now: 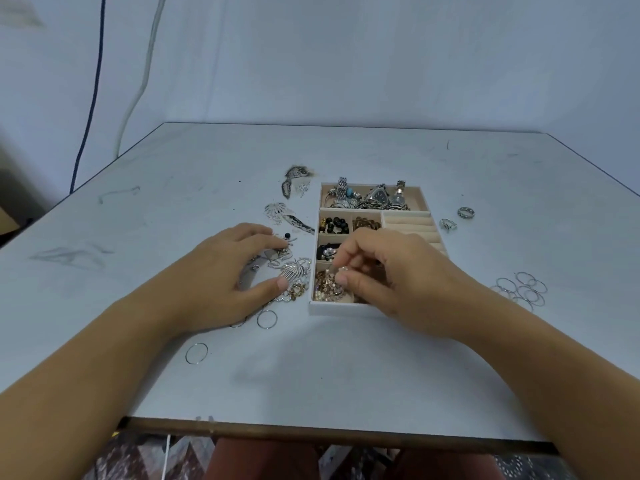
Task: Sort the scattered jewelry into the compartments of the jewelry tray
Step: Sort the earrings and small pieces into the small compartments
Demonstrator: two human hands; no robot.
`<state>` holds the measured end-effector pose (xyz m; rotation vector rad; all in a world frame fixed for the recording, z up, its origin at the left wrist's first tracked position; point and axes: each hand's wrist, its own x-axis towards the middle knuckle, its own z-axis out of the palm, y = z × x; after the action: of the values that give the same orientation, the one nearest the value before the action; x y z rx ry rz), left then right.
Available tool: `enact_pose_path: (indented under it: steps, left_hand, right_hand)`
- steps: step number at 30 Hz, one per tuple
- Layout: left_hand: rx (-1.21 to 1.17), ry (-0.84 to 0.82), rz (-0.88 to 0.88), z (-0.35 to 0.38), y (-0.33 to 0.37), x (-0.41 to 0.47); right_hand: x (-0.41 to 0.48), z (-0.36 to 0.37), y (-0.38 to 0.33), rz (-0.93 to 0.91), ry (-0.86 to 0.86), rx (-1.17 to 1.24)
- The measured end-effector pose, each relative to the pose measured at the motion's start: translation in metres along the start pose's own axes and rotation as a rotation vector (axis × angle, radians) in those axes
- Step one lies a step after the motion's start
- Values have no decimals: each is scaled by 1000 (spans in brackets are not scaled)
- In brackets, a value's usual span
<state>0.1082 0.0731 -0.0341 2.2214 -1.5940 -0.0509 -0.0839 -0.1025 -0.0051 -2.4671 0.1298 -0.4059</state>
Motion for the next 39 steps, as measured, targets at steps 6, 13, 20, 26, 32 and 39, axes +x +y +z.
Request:
enact_pose_path:
  steps: [6,13,20,26,32,39]
  left_hand:
    - [-20,8,8,0,0,1]
    - [-12,2,0,0,0,1]
    - [-99,17,-35,-5,-1,3]
    - [-168,80,-127,-12,-8,0]
    - [-143,63,-150,-14,-14,-1]
    - [-105,53,-103,-12,-17,1]
  right_hand:
    - [3,4,4,-76,35,-118]
    - [2,3,4,-100,2,-186]
    - [33,-7,-11,-36,3,-225]
    - [65,5,-28,22,-146,-394]
    - [72,15,-34,88,-168,-402]
    - [73,23,-33,95,-173,-413]
